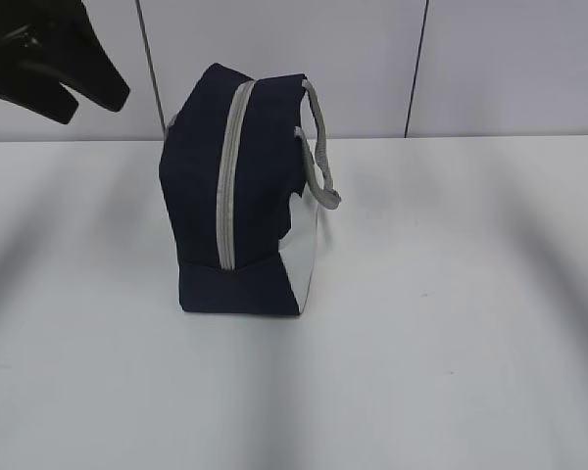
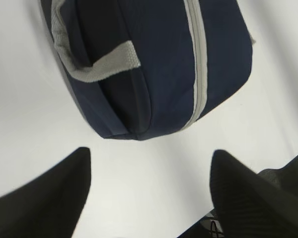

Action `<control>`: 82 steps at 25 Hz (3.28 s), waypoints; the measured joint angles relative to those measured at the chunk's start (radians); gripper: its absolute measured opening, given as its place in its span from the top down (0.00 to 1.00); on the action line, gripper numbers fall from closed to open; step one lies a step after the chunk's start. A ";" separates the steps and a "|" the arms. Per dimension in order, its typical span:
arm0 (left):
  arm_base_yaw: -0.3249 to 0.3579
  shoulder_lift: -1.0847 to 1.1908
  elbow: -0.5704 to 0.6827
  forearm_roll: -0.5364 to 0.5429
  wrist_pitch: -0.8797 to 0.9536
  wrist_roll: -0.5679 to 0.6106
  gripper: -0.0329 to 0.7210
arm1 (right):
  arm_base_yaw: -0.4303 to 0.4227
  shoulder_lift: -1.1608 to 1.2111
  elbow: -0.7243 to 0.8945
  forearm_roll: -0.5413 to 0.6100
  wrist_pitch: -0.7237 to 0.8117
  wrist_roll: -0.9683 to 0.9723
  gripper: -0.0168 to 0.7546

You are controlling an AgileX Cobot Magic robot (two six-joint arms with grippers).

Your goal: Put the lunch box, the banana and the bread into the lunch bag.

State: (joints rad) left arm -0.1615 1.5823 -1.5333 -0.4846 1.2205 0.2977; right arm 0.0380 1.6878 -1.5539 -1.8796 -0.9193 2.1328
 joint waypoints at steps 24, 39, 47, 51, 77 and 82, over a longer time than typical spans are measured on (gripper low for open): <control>-0.014 -0.849 0.676 0.148 -0.071 -0.143 0.34 | 0.000 -0.918 0.939 0.014 0.505 -0.224 0.30; -0.007 -1.452 0.971 0.313 -0.042 -0.270 0.37 | 0.000 -1.050 1.066 0.017 0.525 -0.226 0.36; 0.004 -1.526 0.974 0.364 -0.039 -0.292 0.41 | 0.000 -1.050 1.078 0.020 0.643 -0.226 0.36; 0.004 -1.526 0.974 0.366 -0.039 -0.292 0.41 | 0.000 -1.050 1.097 0.031 0.759 -0.235 0.36; 0.004 -1.526 0.974 0.367 -0.039 -0.298 0.49 | 0.161 -1.050 1.196 0.193 0.773 -0.479 0.36; 0.004 -1.526 0.974 0.367 -0.039 -0.298 0.51 | 0.168 -1.050 1.196 0.548 0.825 -0.823 0.36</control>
State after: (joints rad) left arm -0.1577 0.0558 -0.5588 -0.1179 1.1811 0.0000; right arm 0.2059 0.6379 -0.3579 -1.3311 -0.0939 1.3093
